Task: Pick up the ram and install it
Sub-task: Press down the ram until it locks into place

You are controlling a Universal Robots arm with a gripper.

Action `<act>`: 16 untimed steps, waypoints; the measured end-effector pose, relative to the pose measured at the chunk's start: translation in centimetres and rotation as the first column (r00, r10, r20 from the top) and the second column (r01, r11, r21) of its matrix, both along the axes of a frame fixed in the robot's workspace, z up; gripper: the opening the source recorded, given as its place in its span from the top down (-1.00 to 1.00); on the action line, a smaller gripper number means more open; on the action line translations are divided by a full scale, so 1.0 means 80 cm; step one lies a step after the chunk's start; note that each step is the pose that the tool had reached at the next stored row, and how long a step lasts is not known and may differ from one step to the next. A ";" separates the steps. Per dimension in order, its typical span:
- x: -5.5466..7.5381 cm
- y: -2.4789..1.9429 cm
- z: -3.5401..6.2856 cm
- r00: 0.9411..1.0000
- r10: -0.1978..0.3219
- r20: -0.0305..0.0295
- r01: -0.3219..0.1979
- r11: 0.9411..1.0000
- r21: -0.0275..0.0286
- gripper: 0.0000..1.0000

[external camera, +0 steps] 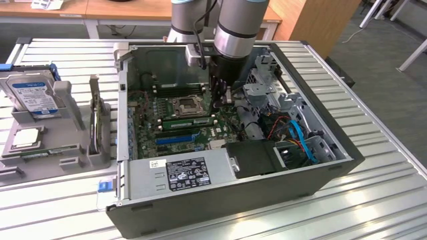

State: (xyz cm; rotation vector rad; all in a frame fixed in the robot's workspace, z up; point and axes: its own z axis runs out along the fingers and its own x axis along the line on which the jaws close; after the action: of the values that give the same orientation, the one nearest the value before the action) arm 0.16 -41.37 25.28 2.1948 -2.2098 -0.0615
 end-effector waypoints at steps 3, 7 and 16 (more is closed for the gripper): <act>0.001 0.0000 0.000 1.000 0.000 0.000 0.000 1.000 0.000 0.80; 0.001 0.0000 -0.003 1.000 0.000 0.000 0.000 1.000 0.000 0.80; 0.001 0.0000 -0.014 1.000 0.000 0.000 0.000 1.000 0.000 0.80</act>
State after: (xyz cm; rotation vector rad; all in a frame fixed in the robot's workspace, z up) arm 0.20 -41.37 24.18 2.1949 -2.2099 -0.0616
